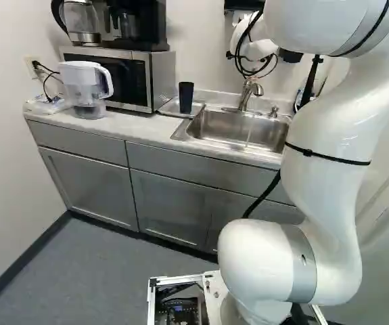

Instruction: Rinse the cup and place it in the tray

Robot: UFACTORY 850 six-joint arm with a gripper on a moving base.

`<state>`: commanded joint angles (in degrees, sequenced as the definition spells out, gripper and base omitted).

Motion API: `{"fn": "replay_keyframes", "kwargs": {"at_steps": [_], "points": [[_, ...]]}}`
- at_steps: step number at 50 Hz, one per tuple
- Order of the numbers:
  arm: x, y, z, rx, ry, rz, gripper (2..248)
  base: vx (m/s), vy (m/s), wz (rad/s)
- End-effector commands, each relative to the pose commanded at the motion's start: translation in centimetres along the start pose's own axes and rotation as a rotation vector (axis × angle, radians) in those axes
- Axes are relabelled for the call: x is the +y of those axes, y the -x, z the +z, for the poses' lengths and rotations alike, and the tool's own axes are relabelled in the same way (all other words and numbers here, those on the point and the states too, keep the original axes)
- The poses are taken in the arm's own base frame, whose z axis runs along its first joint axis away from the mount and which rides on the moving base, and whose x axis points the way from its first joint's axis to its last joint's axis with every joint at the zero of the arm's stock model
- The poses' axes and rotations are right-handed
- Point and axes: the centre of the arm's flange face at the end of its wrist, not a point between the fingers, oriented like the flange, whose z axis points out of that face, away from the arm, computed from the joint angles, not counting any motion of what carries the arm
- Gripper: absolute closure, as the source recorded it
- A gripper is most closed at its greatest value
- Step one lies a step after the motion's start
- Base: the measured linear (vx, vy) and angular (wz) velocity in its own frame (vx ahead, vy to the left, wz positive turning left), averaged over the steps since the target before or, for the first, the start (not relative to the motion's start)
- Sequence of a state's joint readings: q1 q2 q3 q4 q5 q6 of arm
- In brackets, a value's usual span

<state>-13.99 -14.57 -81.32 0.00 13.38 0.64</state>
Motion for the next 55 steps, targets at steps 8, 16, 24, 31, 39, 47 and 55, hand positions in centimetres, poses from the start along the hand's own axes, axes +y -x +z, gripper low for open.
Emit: {"fn": "replay_keyframes", "kwargs": {"at_steps": [8, 16, 24, 31, 39, 47, 55], "points": [[0.3, 0.0, 0.5, 0.002, 0.004, 0.001, 3, 0.000, 0.000, 0.000], [0.3, -0.1, 1.1, 0.004, 0.004, 0.001, 3, 0.000, 0.000, 0.000], [0.2, -0.1, 1.6, 0.005, 0.003, 0.000, 3, 0.000, 0.000, 0.000], [0.1, -0.2, 2.0, 0.007, 0.001, 0.000, 3, 0.000, 0.000, 0.000], [0.0, -0.2, 2.3, 0.005, 0.000, 0.000, 3, 0.000, 0.000, 0.000], [0.0, -0.1, 2.3, -0.004, 0.000, 0.000, 3, 0.000, 0.000, 0.000], [0.0, 0.0, 2.3, -0.016, 0.001, 0.000, 3, 0.000, 0.000, 0.000]]}}
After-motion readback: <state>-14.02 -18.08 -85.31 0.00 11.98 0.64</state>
